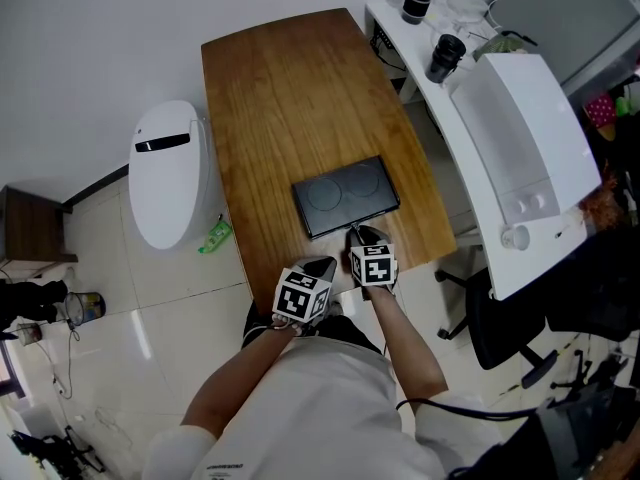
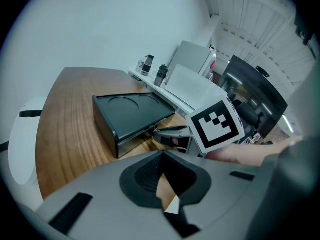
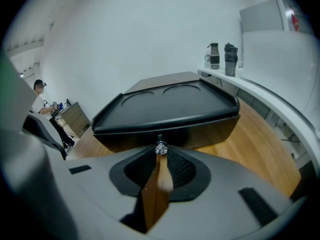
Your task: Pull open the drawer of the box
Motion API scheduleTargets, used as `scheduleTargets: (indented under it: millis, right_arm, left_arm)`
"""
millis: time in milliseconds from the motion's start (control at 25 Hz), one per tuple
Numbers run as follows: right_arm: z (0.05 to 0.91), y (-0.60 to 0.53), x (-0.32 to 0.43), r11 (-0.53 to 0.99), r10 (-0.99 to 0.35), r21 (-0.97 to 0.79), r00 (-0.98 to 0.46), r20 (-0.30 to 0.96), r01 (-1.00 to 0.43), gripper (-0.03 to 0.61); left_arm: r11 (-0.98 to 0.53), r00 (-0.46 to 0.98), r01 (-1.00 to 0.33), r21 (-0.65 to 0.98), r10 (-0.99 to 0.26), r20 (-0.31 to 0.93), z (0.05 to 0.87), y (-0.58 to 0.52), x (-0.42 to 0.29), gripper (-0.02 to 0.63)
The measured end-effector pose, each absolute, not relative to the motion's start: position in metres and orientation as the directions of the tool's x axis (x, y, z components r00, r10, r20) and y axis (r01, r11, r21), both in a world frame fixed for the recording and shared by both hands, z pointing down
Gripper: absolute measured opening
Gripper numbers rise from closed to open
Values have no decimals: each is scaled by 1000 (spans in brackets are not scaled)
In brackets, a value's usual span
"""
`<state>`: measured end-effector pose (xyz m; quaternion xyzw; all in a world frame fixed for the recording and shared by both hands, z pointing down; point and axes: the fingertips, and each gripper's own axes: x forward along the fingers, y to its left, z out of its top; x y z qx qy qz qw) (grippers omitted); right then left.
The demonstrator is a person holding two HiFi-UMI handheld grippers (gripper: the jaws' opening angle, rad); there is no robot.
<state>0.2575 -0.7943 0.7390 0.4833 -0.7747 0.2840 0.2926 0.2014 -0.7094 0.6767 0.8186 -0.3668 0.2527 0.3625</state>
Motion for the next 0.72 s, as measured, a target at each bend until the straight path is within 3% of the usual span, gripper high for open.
scheduleTargets:
  millis: [720]
  right_arm:
    - [742, -768, 268, 366, -575, -167, -363, 733, -916, 60]
  left_arm:
    - [-466, 601, -786, 406, -421, 679, 676, -689, 208, 0]
